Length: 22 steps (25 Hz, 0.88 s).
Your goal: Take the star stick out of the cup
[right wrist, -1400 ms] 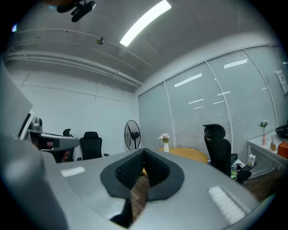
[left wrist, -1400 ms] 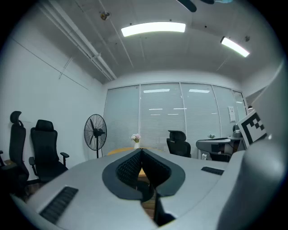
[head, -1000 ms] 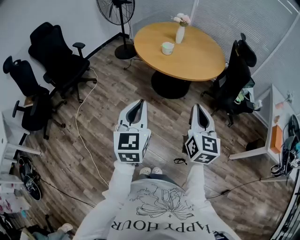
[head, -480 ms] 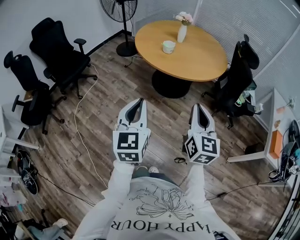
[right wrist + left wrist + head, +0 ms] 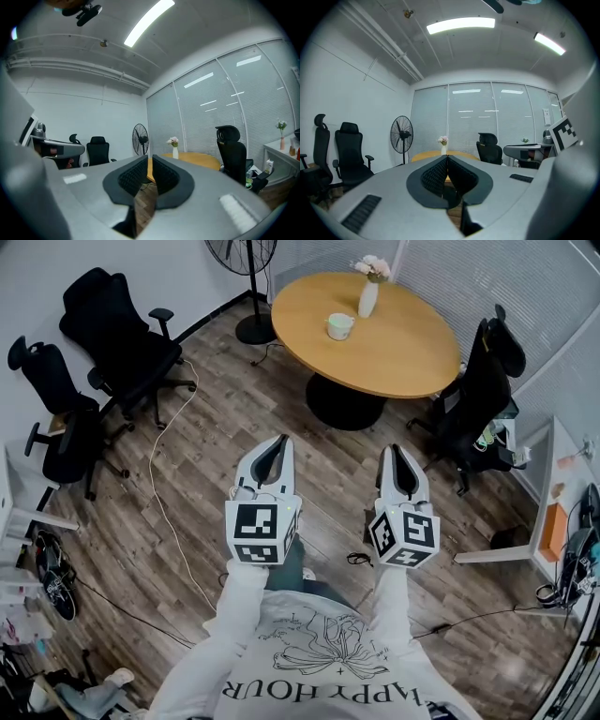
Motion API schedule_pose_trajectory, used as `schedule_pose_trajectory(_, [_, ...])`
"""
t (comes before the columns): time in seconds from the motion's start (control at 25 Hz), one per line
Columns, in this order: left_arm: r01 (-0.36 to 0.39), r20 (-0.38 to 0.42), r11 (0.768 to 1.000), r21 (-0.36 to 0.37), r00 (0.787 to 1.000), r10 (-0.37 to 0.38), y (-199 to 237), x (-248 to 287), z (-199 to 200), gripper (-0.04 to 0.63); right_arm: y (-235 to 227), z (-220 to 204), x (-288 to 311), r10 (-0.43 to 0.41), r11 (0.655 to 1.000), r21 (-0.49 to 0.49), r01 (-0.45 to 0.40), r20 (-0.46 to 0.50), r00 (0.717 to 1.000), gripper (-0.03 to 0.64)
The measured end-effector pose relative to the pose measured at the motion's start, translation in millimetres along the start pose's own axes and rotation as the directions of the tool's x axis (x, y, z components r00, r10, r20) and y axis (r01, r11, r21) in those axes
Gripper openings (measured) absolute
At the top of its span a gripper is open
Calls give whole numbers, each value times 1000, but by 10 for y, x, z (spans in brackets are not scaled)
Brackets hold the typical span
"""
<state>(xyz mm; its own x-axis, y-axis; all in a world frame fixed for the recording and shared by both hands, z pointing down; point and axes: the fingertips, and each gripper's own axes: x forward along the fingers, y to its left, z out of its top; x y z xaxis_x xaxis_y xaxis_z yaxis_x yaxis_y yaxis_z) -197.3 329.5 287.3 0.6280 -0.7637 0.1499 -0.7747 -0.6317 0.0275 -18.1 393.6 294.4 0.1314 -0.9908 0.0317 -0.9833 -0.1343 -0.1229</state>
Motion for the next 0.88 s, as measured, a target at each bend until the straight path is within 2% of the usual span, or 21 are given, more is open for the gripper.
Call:
schedule_pose_trajectory(0.4, [12,-5,1000,-10,1000,-12,107,445,-10,6,-104,-43,407,3,1000,-3,-3,-8,1000,58])
schedule_pose_trajectory(0.88, [42,11,999,-8,999,-42,552,1482,216,6,-286,75,1523,-25,1000,-5,25,10,1000,60])
